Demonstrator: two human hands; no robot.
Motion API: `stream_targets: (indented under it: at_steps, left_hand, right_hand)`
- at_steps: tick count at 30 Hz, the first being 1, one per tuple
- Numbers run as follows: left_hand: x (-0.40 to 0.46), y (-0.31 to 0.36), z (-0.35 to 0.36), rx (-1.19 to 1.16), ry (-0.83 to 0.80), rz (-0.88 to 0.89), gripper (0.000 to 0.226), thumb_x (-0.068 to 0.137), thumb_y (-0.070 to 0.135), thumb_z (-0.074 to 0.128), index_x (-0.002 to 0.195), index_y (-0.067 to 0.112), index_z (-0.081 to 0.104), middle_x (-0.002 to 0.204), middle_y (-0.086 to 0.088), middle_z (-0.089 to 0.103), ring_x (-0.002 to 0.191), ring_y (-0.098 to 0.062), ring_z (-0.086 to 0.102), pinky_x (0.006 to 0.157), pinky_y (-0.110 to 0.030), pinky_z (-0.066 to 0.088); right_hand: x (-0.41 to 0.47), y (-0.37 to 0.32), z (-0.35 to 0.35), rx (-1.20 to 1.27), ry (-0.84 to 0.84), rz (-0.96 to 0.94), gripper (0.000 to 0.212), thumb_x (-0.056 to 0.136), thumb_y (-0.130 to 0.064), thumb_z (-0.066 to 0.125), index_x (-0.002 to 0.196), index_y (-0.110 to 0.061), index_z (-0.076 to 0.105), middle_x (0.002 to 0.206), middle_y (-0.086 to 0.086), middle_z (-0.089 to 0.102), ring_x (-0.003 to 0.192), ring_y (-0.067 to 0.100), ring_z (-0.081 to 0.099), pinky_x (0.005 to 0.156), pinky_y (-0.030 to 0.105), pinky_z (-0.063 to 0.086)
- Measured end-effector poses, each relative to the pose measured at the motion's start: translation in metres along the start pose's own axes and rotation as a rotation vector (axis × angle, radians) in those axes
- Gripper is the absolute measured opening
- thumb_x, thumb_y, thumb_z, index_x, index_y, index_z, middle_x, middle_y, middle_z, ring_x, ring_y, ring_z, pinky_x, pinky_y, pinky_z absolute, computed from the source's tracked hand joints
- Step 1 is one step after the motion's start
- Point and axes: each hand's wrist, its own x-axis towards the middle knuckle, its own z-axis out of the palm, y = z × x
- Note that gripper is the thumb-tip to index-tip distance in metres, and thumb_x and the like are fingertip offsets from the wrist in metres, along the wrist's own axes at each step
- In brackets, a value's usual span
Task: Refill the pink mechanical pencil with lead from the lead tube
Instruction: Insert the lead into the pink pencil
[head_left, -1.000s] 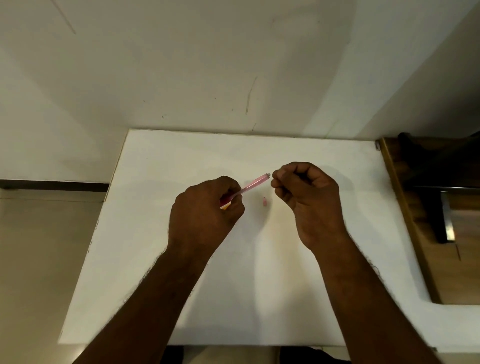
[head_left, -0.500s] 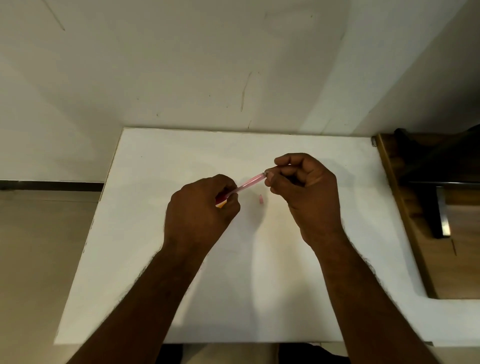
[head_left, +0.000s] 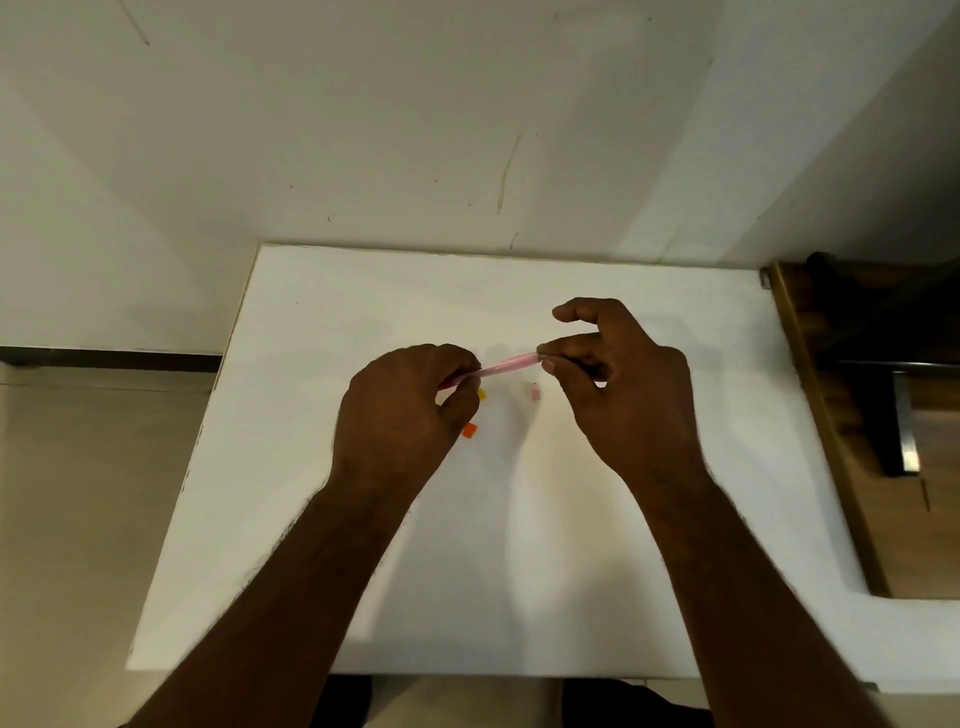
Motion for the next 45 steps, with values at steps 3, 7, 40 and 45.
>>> stream_targets:
  at_steps: [3,7,40,45]
  left_hand:
    - [0.001,0.0,0.0,-0.037,0.016,-0.027,0.01,0.09,0.027,0.067,0.096,0.027,0.075,0.086,0.011,0.075,0.082,-0.012,0.069,0.075,-0.034,0.055]
    - [0.001,0.001,0.004,-0.042,0.006,-0.033,0.009,0.09,0.029,0.067,0.096,0.03,0.074,0.085,0.013,0.074,0.079,-0.006,0.066,0.075,-0.031,0.054]
    - [0.0,-0.001,0.008,-0.031,0.004,-0.033,0.005,0.089,0.03,0.068,0.091,0.029,0.073,0.079,0.012,0.073,0.07,-0.005,0.067,0.068,-0.027,0.053]
    - [0.0,0.0,0.007,-0.028,0.005,-0.023,0.006,0.089,0.029,0.067,0.091,0.028,0.074,0.079,0.01,0.073,0.073,-0.009,0.067,0.07,-0.032,0.054]
  right_hand:
    - [0.002,0.003,0.002,0.115,0.048,0.105,0.038,0.091,-0.016,0.074,0.122,-0.033,0.061,0.098,-0.019,0.078,0.094,-0.006,0.071,0.087,0.013,0.052]
    - [-0.005,0.008,0.015,-0.111,-0.044,0.18,0.037,0.09,-0.022,0.074,0.124,-0.03,0.064,0.105,-0.01,0.075,0.086,0.008,0.071,0.087,0.034,0.057]
    - [0.005,0.001,0.01,0.864,0.034,0.478,0.011,0.093,-0.001,0.067,0.102,-0.003,0.074,0.091,0.012,0.079,0.088,0.031,0.077,0.08,0.034,0.061]
    - [0.004,0.003,0.011,0.876,0.006,0.503,0.012,0.093,-0.001,0.067,0.103,-0.002,0.075,0.093,0.015,0.079,0.09,0.032,0.077,0.081,0.032,0.061]
